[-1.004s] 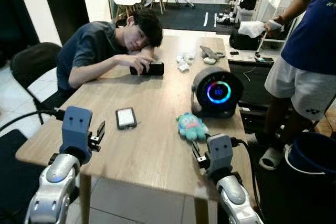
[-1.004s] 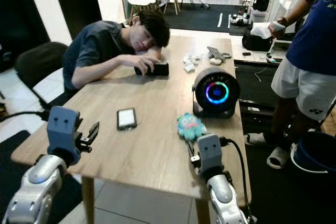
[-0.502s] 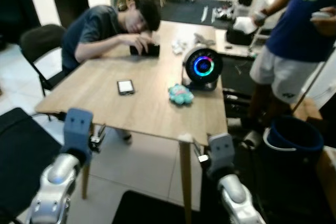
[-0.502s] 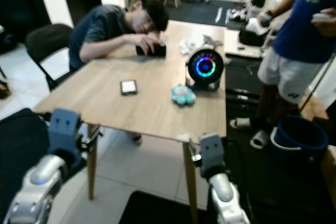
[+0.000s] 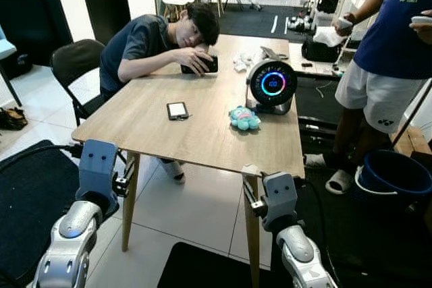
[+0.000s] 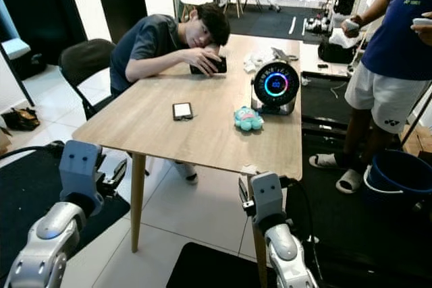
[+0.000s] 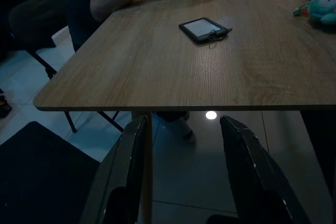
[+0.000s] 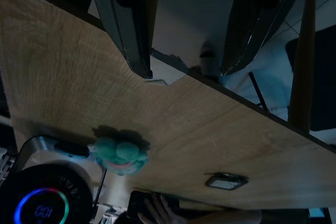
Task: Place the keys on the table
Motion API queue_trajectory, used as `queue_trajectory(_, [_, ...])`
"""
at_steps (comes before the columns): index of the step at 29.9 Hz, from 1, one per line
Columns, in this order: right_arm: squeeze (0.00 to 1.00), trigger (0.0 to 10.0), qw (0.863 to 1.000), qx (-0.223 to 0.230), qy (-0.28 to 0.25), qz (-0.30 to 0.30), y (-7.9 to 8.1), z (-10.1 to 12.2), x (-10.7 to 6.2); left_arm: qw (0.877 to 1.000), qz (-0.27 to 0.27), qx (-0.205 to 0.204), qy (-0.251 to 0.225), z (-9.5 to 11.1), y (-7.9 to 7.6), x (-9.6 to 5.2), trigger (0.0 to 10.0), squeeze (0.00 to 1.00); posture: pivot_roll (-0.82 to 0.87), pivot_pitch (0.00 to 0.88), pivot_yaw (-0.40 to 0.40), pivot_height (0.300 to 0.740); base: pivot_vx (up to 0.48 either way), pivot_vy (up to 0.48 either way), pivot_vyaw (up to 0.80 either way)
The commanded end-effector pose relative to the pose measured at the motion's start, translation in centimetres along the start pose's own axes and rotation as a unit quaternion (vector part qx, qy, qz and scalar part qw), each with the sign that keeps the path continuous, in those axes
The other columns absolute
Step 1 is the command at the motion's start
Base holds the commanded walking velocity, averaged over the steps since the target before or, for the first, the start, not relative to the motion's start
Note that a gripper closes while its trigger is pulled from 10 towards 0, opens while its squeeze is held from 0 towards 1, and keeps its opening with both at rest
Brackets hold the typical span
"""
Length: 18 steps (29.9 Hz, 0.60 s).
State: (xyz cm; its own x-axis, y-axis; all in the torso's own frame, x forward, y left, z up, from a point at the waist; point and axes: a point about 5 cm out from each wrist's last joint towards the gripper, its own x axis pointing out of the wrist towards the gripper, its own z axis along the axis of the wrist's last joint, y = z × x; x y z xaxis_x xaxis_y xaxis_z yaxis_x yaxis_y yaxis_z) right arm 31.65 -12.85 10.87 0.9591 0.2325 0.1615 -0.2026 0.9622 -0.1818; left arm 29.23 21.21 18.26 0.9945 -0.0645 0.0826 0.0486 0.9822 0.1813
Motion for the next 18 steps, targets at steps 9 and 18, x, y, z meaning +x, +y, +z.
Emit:
queue_trajectory(9, [0.00,10.0,1.000,0.000,0.003,-0.003,-0.2,-0.2,-0.2,1.000,-0.007,0.010,0.003,-0.3,-0.2,-0.1,10.0,0.00,0.12,0.105,0.004,0.740,0.000,0.000,0.00])
queue_trajectory(18, [0.00,10.0,1.000,0.001,0.009,0.001,0.0,-0.6,-0.5,1.000,-0.012,0.021,0.016,-1.2,-0.3,-0.6,10.0,0.00,0.12,0.107,0.004,0.740,0.000,0.000,0.00])
